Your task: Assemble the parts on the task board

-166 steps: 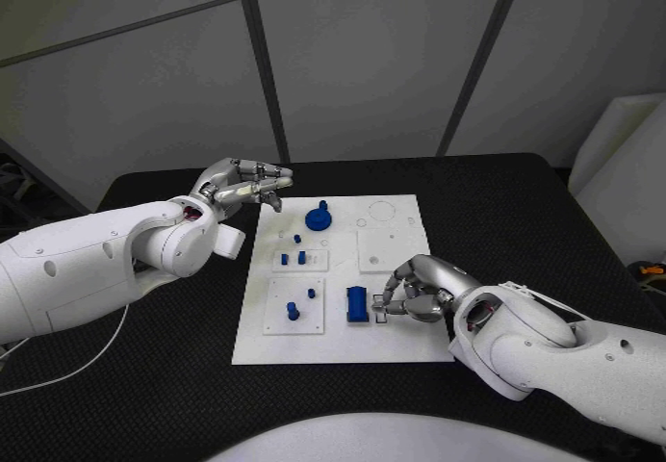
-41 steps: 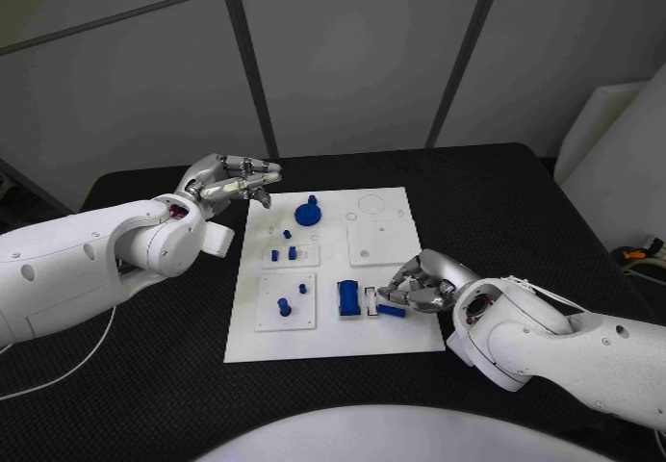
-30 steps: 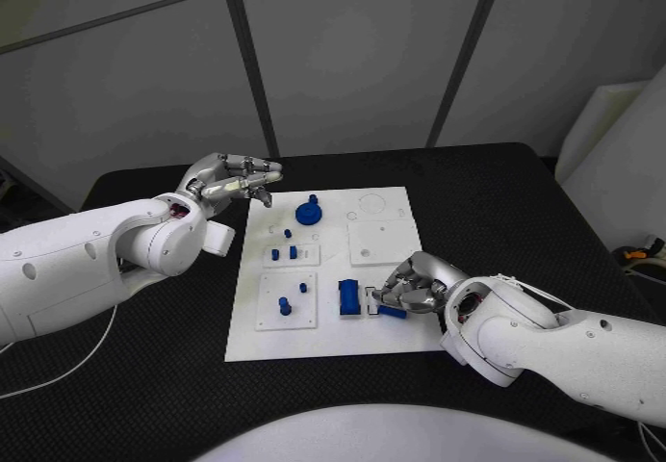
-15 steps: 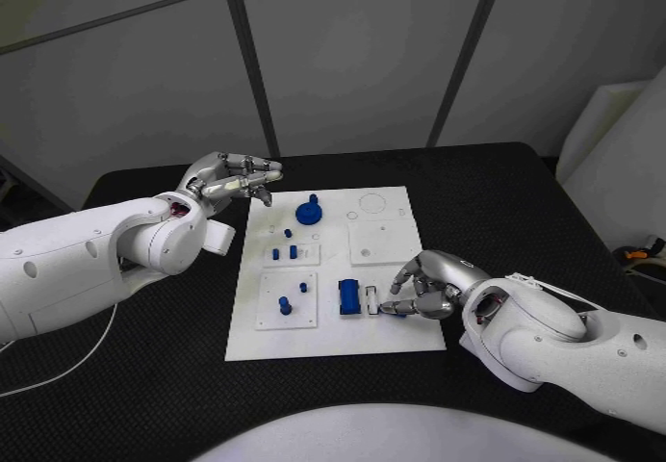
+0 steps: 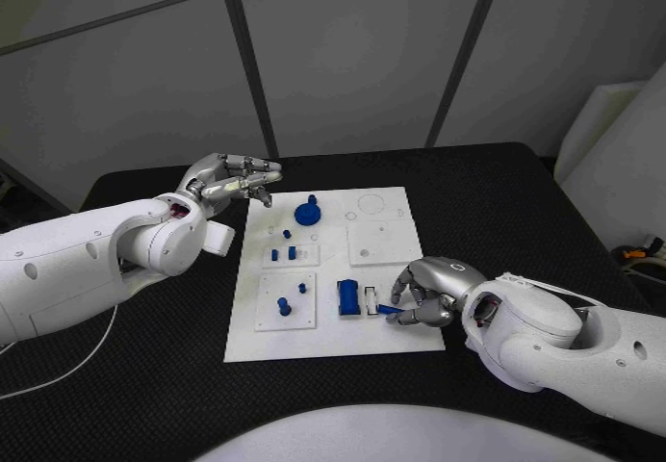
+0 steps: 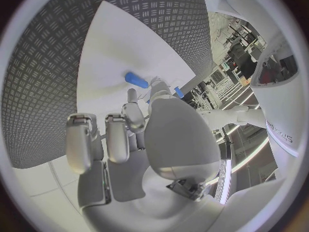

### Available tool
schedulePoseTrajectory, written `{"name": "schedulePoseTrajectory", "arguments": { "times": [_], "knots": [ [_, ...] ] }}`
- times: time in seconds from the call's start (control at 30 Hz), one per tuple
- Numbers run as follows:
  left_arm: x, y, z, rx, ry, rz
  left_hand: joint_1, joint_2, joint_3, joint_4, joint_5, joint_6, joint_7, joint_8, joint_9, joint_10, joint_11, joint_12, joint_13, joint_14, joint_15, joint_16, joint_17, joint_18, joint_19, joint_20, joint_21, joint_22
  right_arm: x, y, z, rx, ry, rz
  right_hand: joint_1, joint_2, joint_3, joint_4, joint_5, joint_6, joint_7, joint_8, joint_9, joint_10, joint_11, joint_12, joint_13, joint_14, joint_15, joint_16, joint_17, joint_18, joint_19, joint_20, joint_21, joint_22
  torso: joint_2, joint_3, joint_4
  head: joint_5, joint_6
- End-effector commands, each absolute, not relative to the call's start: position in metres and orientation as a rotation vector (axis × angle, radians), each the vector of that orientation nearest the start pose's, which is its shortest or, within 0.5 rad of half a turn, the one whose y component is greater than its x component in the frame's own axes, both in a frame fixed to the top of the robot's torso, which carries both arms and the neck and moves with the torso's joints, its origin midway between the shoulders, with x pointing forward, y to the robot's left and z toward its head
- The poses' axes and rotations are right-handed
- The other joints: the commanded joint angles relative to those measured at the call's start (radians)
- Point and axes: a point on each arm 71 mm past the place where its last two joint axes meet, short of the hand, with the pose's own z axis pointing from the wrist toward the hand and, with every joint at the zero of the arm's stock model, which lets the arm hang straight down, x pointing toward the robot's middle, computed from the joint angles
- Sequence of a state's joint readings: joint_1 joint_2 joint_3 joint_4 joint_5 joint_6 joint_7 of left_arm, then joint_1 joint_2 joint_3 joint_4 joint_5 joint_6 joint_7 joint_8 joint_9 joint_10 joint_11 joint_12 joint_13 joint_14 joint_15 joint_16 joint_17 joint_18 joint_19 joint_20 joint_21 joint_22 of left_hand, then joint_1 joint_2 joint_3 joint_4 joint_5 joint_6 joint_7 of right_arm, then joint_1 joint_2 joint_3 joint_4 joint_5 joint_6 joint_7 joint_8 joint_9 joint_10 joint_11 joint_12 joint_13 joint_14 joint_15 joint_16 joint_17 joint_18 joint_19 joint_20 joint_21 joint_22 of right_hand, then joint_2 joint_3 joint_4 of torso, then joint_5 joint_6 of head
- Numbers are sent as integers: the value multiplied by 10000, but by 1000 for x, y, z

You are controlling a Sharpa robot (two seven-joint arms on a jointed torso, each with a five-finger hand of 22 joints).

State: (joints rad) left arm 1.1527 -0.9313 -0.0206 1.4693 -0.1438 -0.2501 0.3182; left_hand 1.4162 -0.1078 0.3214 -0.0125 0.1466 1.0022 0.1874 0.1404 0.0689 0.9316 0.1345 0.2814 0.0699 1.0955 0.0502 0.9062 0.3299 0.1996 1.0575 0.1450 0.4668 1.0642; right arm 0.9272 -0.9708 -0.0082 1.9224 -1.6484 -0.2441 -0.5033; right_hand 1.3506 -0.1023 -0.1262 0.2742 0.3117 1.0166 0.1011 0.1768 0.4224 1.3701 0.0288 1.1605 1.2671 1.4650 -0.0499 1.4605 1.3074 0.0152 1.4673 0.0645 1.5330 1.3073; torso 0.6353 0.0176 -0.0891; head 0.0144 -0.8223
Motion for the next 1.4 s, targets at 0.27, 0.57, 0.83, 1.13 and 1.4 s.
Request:
{"name": "schedulePoseTrajectory", "arguments": {
  "times": [0.27, 0.57, 0.83, 1.13, 1.4],
  "knots": [
    [489, 266, -198, -10565, 14942, -14025, 57, 81, -62, 4, -4, -90, -5, 33, -7, -60, -16, 52, 13, -75, 0, -37, -9, -177, 43, 15, -69, -11, 360, -163, -256, -2349, 19760, 4365, 791, 588, 237, -390, 277, 254, -61, 62, 12, 22, -135, 105, 37, 642, -1, -55, 530, -37, 732, 4, -17, 2396, 3, -5, 0, 29, -9],
    [489, 266, -198, -10567, 14953, -14030, 63, 87, -68, -3, -3, -110, -1, 34, -9, -75, -14, 70, 13, -74, 1, -37, -16, -177, 47, 16, -75, -14, 362, -159, -258, -2471, 19746, 4250, 1019, 791, 378, -494, 26, 311, -82, 28, -13, 29, -154, 104, 31, 646, -18, -53, 544, -36, 729, -16, -22, 2395, 9, -3, -2, 43, -41],
    [489, 266, -198, -10574, 14963, -14024, 65, 87, -70, -6, -3, -116, 1, 33, -10, -78, -13, 74, 13, -74, 1, -37, -18, -177, 47, 15, -75, -15, 362, -157, -262, -2966, 20073, 3416, 1042, 699, 330, -563, -135, 230, -24, -79, -71, -55, -114, -42, -77, 640, 1, -71, 523, -26, 702, -16, -58, 2375, 6, -8, -2, 32, -65],
    [489, 266, -198, -10584, 14982, -14019, 68, 82, -76, -12, -3, -145, 10, 24, -15, -88, -9, 83, 13, -74, 2, -37, -22, -177, 50, 16, -78, -17, 363, -154, -264, -3572, 20178, 2625, 870, 698, 262, -441, 295, 209, 9, -183, -149, -96, -82, -97, -124, 631, 39, -99, 491, -19, 683, 23, -86, 2360, 0, -8, 5, 19, -82],
    [488, 266, -198, -10585, 14974, -14013, 71, 82, -77, -14, -3, -150, 10, 23, -16, -93, -8, 84, 12, -74, 3, -37, -23, -177, 50, 16, -79, -17, 361, -155, -264, -3103, 20311, 2667, 1984, 1352, 1587, -863, 424, 418, -115, -286, -313, 5, -221, 21, -36, 653, -110, -58, 582, -42, 748, -105, -5, 2411, -3, -5, 0, 41, -73]
  ]
}}
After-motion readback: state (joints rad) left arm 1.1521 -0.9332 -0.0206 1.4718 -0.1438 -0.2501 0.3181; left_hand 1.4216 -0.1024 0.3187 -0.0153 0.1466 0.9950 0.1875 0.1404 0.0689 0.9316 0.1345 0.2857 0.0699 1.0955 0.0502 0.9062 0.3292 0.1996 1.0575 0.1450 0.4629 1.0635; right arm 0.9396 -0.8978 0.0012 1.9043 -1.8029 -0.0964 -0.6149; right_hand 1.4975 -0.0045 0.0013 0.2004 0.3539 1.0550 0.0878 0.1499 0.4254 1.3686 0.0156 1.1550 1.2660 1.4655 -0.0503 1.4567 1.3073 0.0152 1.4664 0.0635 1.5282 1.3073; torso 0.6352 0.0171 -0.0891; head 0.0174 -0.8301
